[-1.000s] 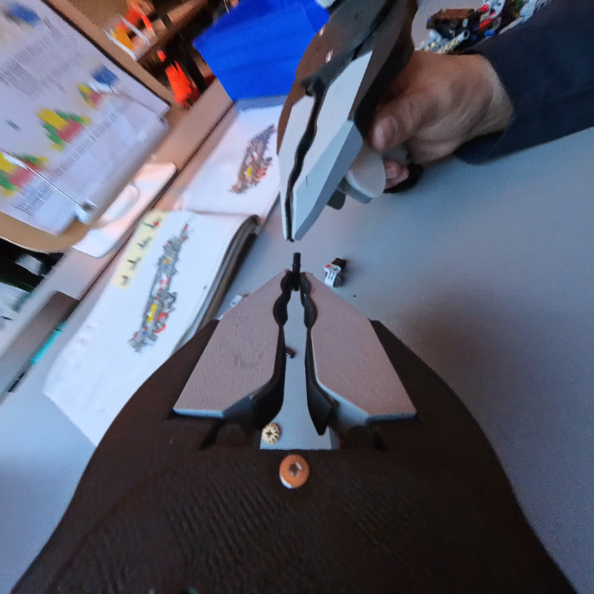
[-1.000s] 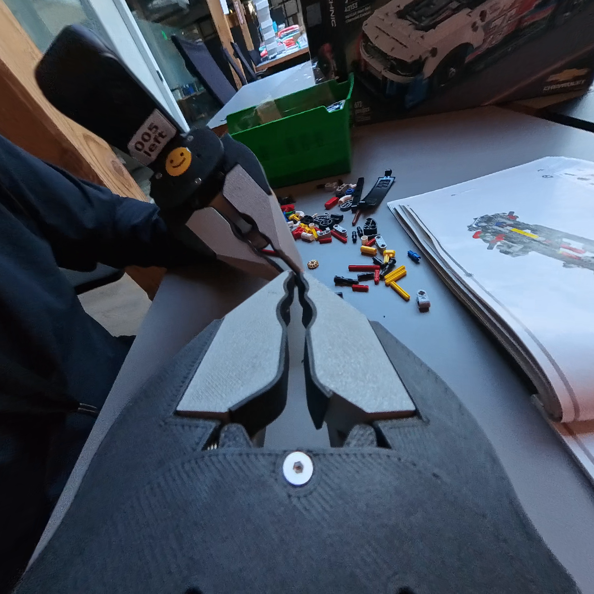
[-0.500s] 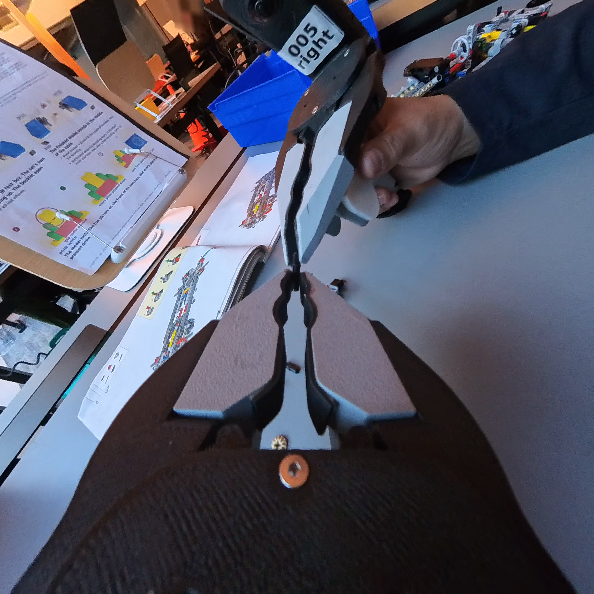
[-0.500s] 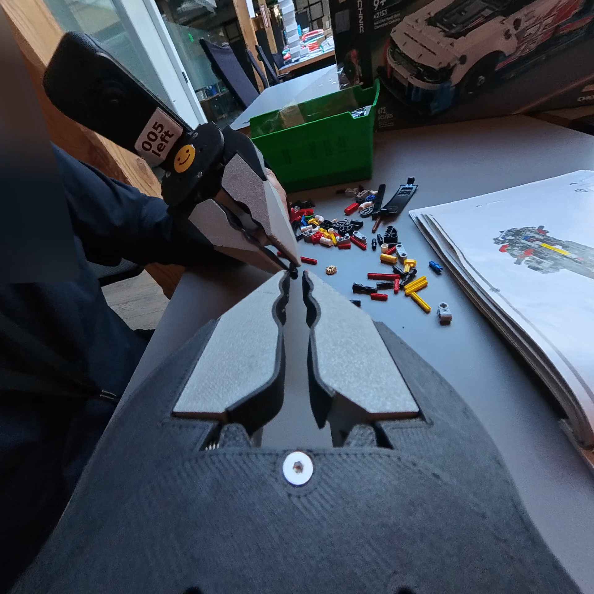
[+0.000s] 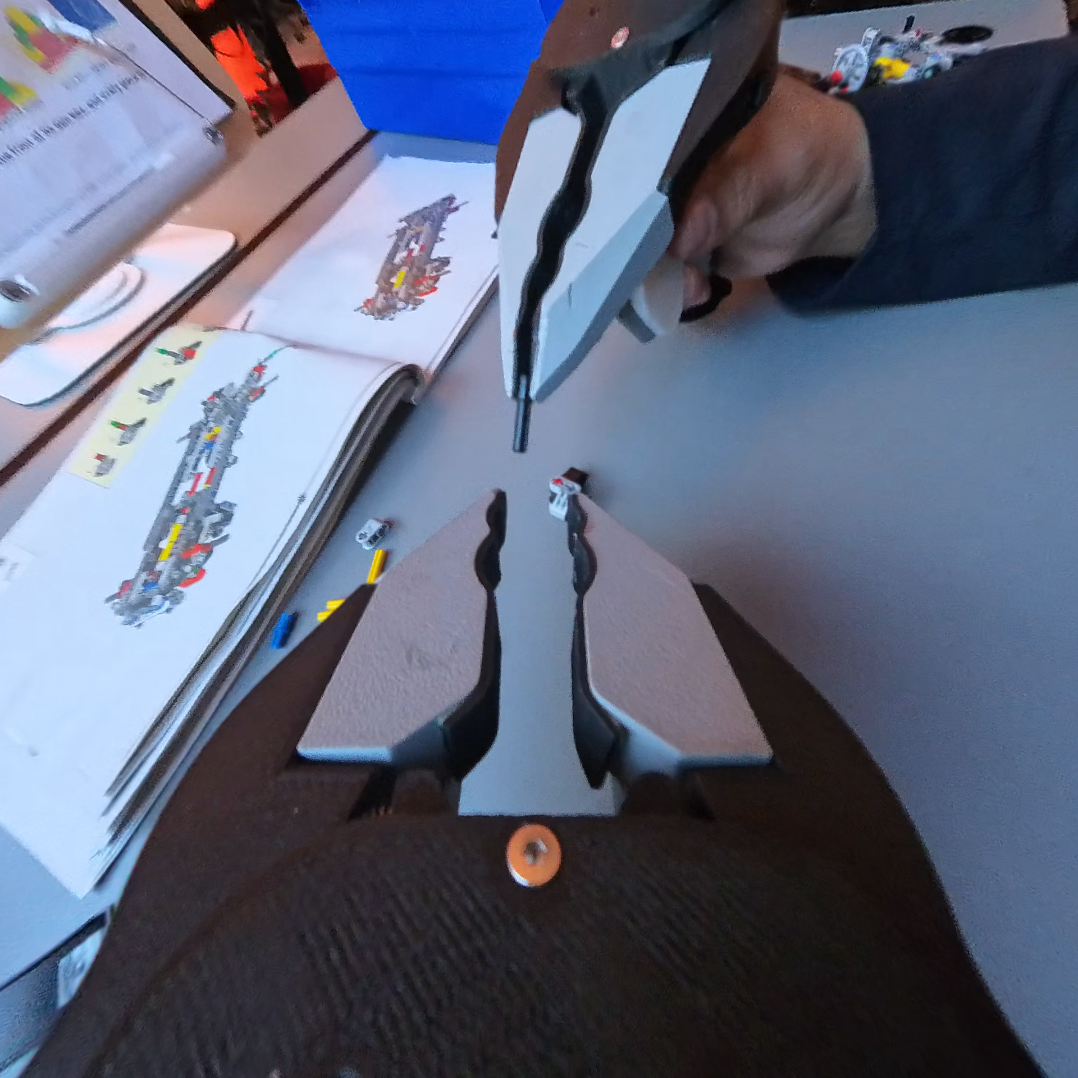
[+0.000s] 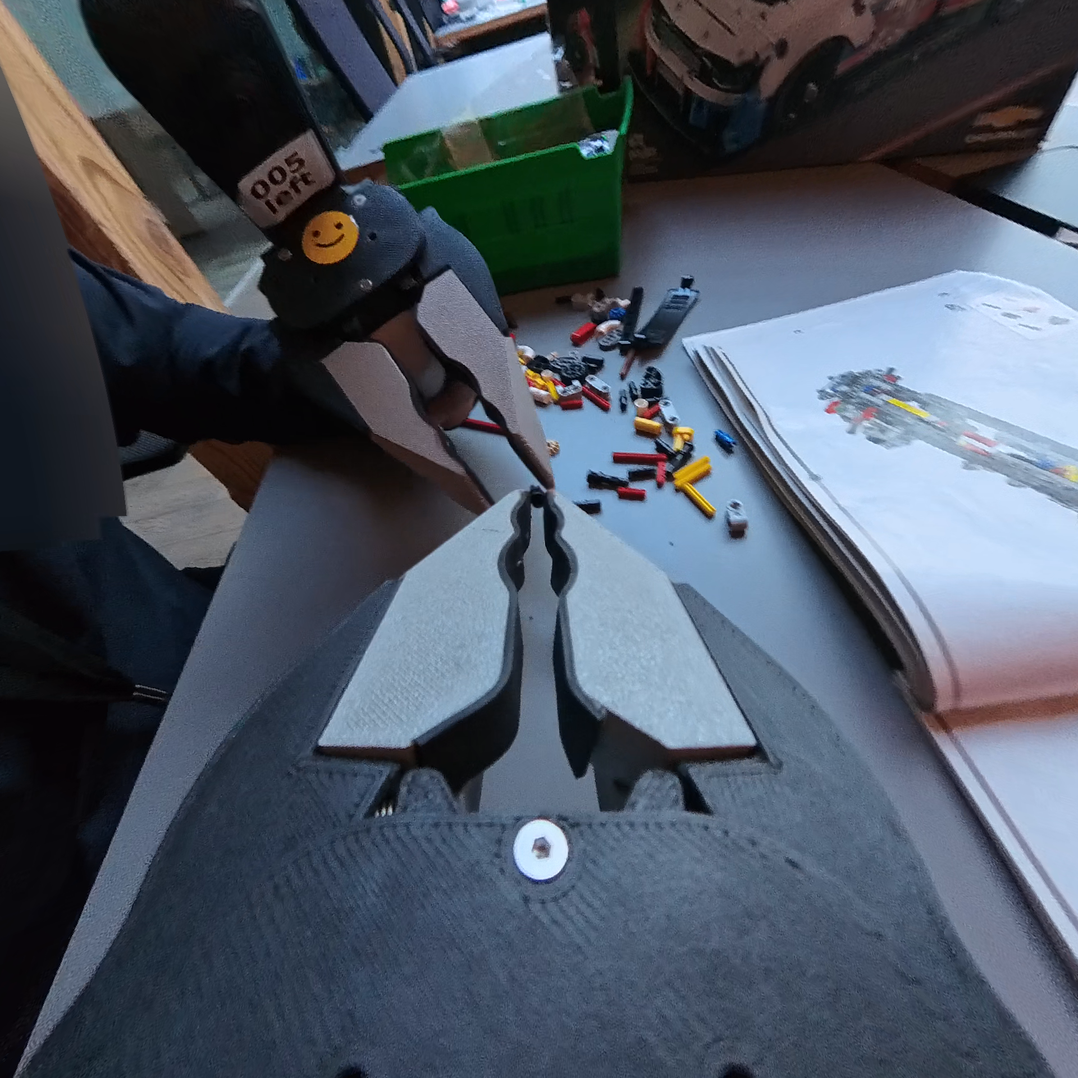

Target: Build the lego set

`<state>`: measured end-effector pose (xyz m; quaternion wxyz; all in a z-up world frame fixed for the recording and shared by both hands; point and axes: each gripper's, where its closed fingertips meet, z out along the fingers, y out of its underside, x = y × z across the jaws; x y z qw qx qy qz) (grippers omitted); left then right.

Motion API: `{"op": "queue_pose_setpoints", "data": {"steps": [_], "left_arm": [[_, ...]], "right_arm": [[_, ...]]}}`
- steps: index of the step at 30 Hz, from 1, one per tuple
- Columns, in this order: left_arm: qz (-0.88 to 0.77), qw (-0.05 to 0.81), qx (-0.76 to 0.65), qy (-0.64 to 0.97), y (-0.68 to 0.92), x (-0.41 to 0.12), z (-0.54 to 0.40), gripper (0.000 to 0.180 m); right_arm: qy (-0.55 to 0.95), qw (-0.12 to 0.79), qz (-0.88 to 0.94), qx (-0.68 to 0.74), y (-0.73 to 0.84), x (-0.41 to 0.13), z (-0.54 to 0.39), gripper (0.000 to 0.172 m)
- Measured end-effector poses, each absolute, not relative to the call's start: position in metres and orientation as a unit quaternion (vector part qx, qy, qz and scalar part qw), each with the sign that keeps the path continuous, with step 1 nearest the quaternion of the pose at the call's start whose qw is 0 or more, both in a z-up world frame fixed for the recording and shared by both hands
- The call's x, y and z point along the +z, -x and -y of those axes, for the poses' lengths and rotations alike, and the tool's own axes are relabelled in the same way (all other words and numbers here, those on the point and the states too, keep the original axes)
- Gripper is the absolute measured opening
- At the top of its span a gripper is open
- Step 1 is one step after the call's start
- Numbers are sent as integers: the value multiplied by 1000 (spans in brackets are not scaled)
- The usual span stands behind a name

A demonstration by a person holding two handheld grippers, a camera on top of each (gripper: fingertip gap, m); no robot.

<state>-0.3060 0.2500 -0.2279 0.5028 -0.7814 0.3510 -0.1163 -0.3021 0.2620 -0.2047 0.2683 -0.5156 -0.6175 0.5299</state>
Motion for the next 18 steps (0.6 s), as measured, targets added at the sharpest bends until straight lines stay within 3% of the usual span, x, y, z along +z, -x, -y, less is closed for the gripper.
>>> {"op": "queue_pose_setpoints", "data": {"steps": [11,18], "left_arm": [[-416,377,-135,817,291,-268,-271,30],[-436,326,-177,820,276,-285,-265,16]], "right_arm": [[535,242,661,468,278,-220,-276,0],[501,256,714,417,271,-237,-266,0]]}}
